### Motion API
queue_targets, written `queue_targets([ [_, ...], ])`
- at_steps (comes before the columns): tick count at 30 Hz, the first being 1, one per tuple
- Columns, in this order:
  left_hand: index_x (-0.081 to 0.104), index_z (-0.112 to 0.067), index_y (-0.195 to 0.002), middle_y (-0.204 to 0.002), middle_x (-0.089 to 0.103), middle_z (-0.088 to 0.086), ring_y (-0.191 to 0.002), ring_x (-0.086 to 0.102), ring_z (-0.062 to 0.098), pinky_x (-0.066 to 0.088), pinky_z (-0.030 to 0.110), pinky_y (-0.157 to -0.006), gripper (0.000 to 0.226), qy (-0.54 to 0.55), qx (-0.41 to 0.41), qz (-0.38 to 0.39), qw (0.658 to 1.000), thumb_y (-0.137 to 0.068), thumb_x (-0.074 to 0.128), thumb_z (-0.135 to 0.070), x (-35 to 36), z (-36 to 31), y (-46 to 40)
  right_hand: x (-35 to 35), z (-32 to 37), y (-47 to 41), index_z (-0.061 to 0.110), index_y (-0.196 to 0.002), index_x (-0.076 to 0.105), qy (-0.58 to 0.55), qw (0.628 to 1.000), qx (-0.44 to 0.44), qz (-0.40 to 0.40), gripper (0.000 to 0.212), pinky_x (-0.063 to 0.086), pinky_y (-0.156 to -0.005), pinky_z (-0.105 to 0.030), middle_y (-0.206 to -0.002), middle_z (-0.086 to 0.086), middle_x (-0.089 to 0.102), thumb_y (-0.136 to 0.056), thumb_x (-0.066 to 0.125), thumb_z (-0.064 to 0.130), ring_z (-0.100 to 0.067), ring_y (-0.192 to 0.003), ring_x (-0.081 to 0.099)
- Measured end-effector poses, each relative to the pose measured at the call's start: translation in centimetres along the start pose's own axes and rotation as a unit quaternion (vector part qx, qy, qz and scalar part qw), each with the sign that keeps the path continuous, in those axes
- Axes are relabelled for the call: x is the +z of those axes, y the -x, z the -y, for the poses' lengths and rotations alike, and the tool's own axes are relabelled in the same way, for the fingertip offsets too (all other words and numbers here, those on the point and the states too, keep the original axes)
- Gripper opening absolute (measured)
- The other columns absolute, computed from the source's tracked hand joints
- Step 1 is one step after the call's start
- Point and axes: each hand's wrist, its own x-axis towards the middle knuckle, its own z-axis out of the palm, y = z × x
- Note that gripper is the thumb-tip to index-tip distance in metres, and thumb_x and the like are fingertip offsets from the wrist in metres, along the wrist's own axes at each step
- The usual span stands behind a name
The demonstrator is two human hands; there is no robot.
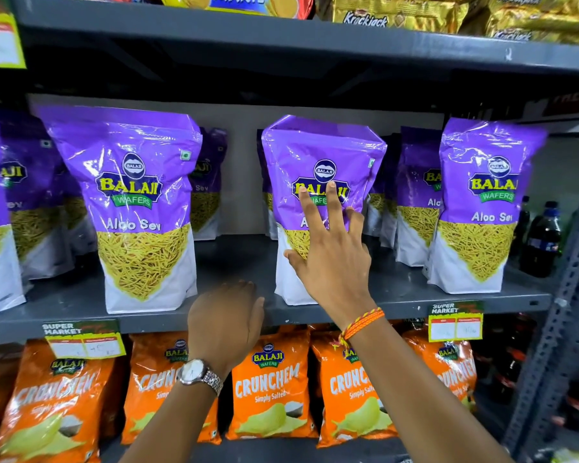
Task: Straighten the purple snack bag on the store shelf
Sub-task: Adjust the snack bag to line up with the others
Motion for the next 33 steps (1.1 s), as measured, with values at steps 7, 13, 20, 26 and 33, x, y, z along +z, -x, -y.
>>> queue_targets([
  [7,0.076,-0.014,-0.113,-0.11,0.077,0.008,-0.102,0.073,0.03,0.054,0.04,-0.084,0.053,-0.006,-0.005,0.013,1.0,-0.096,0.037,-0.046,0.0,0.0,-0.1,-1.0,0.1,0.9,0.042,-0.161,0.013,-0.015,1.0,-0.005,-0.006,0.102,0.06,-0.082,-0.05,-0.172,-0.003,0.008,-0.083,0.077,0.054,-0.038,-0.142,0.029],
  [13,0.076,-0.014,-0.113,-0.111,0.077,0.008,-0.103,0.073,0.03,0.053,0.039,-0.083,0.053,-0.01,-0.005,0.018,1.0,-0.096,0.037,-0.046,0.0,0.0,0.0,-1.9,0.3,2.5,0.039,-0.16,0.017,-0.021,0.999,-0.001,-0.032,0.101,0.06,-0.082,-0.052,-0.172,-0.005,0.012,-0.082,0.079,0.052,-0.04,-0.141,0.031],
  [20,0.076,-0.014,-0.112,-0.11,0.077,0.008,-0.102,0.073,0.03,0.054,0.039,-0.082,0.053,-0.008,-0.005,0.013,1.0,-0.096,0.038,-0.046,0.1,-0.1,0.0,-1.7,0.2,3.8,0.04,-0.161,0.017,-0.025,0.998,0.008,-0.059,0.1,0.057,-0.086,-0.052,-0.173,-0.005,0.014,-0.083,0.077,0.054,-0.041,-0.142,0.033],
  [26,0.076,-0.015,-0.112,-0.109,0.078,0.007,-0.1,0.073,0.03,0.054,0.039,-0.083,0.052,-0.007,-0.005,0.009,1.0,-0.096,0.038,-0.046,0.4,0.1,0.0,-1.4,0.2,2.9,0.042,-0.161,0.017,-0.027,0.999,0.017,-0.035,0.099,0.059,-0.083,-0.053,-0.172,-0.004,0.014,-0.082,0.076,0.056,-0.037,-0.145,0.03],
  [33,0.076,-0.015,-0.113,-0.113,0.077,0.007,-0.103,0.072,0.028,0.053,0.039,-0.087,0.052,0.005,-0.007,0.013,1.0,-0.096,0.038,-0.046,0.4,0.1,0.0,-0.7,-0.2,1.6,0.041,-0.161,0.017,-0.011,1.0,0.006,-0.007,0.098,0.059,-0.084,-0.051,-0.172,-0.002,0.016,-0.084,0.073,0.059,-0.035,-0.147,0.028],
])
